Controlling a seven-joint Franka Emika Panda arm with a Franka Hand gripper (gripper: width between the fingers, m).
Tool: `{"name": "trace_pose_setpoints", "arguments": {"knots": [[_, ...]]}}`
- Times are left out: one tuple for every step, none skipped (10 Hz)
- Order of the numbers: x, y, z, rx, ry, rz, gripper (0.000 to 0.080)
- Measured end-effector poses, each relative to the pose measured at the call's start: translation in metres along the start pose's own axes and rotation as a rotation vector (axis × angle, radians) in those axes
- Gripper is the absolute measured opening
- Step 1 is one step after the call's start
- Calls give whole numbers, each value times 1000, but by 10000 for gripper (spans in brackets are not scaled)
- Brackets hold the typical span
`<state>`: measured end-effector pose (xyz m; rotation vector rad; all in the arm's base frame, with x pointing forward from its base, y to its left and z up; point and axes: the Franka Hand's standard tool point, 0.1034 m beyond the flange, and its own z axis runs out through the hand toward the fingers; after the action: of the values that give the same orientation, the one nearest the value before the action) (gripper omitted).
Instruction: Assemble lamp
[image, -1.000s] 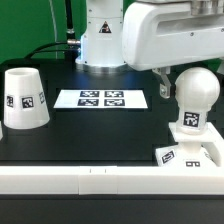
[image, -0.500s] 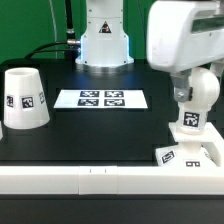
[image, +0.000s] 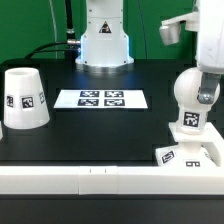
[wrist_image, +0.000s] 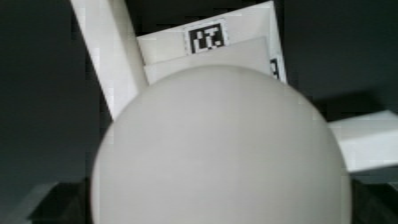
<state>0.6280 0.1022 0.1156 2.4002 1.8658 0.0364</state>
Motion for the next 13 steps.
{"name": "trace_pose_setpoints", "arguments": {"knots": [[-1,0,1,-5,-10,-111,699],[-1,0,2,-6,-16,-178,699],[-1,0,2,-7,-20,-230,699],[-2,0,2,-8,-25,-316,699],[-4,1,3,-8,-30,-386,699],[-4,1,3,-6,-30,-431,699],[-4,1,4,-6,-31,-457,699],[-6,2,4,-5,-33,-537,699],[-7,2,4,-4,-33,-537,699],[-7,2,4,-4,-33,-536,699],[-7,2,4,-4,-33,-536,586],[-7,2,4,-4,-33,-534,576],[-7,2,4,-4,-32,-512,576]]}}
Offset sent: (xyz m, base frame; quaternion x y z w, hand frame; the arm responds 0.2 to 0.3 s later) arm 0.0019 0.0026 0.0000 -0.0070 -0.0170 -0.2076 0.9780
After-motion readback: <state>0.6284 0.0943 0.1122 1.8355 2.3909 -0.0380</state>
